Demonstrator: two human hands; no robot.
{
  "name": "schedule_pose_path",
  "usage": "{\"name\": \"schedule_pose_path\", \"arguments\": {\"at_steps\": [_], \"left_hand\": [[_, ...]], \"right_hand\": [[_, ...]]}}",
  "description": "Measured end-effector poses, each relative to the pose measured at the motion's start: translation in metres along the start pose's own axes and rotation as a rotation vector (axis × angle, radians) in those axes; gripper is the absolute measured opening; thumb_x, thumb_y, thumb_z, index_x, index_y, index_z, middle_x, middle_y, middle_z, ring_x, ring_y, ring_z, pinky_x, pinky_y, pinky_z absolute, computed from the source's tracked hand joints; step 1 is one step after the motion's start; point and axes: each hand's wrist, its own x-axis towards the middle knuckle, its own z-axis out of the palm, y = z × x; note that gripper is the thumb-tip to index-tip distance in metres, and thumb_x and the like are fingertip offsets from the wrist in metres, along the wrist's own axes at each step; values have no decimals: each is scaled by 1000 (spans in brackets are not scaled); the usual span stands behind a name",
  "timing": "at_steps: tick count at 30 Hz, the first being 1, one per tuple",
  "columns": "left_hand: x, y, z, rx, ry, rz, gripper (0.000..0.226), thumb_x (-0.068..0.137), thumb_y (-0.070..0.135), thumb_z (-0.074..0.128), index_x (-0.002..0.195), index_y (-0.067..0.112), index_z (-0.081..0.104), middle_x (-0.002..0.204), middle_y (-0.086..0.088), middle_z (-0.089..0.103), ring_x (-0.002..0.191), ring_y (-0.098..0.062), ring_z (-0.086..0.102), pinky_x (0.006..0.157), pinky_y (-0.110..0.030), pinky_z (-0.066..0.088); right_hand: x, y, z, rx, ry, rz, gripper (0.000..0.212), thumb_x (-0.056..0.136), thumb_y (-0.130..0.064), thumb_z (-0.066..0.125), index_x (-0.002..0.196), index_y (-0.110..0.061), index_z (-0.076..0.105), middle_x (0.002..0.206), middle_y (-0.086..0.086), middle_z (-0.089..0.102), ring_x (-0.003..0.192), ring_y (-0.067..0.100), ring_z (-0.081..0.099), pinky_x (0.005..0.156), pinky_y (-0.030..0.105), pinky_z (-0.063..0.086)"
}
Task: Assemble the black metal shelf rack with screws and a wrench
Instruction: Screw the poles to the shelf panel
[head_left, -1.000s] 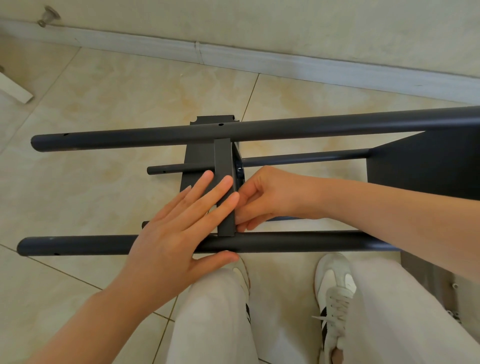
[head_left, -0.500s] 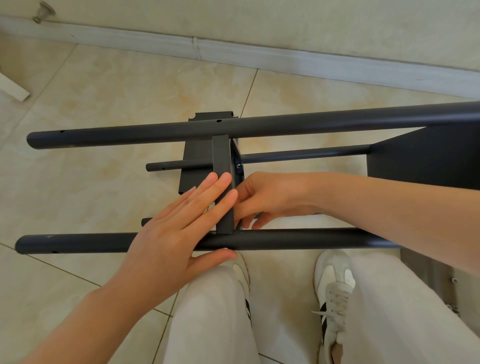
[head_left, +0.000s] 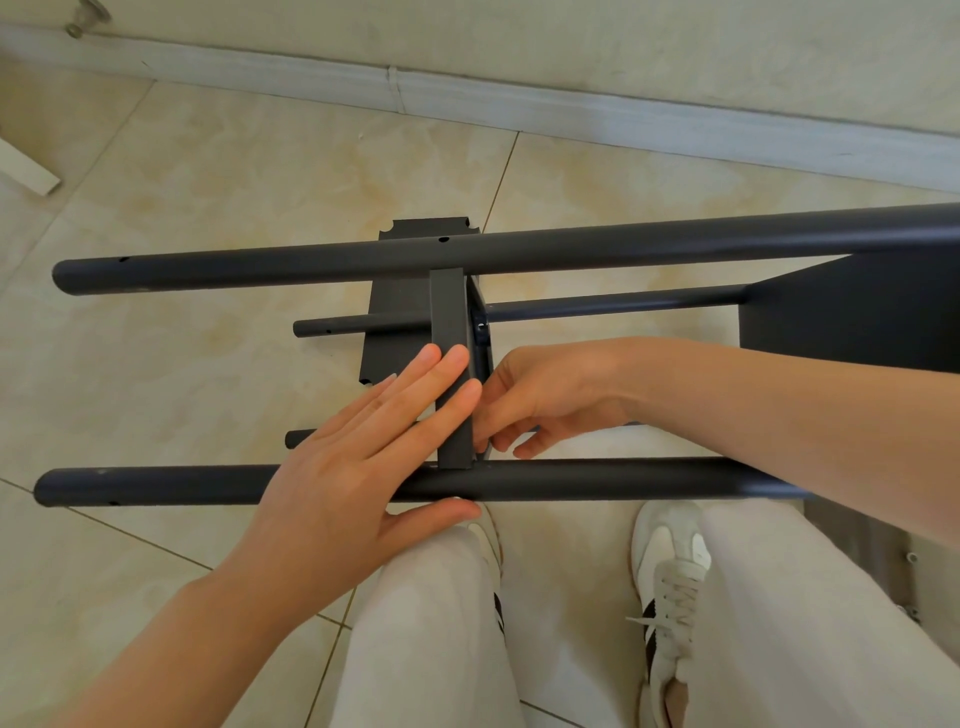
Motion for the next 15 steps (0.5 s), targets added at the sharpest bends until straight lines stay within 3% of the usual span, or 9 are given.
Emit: {"name": "schedule_pose_path", "arguments": {"at_steps": [4, 15], "left_hand": [[-1, 0, 0, -1, 1, 0, 73, 91, 56, 51, 151, 17, 38, 160, -2, 33, 151, -16, 24, 120, -36, 24], [0, 0, 0, -16, 2, 0, 71, 91, 57, 50, 150, 17, 40, 160, -1, 33, 151, -14, 24, 122, -29, 21]], "right_hand": [[3, 2, 3, -10, -3, 20, 10, 90, -19, 68, 86, -13, 74, 80, -3, 70, 75, 9, 60, 75, 25, 52], [4, 1, 3, 53, -18, 25, 13, 92, -15, 66, 100, -7, 72, 92, 4, 70, 84, 15, 60, 85, 31, 53]]}}
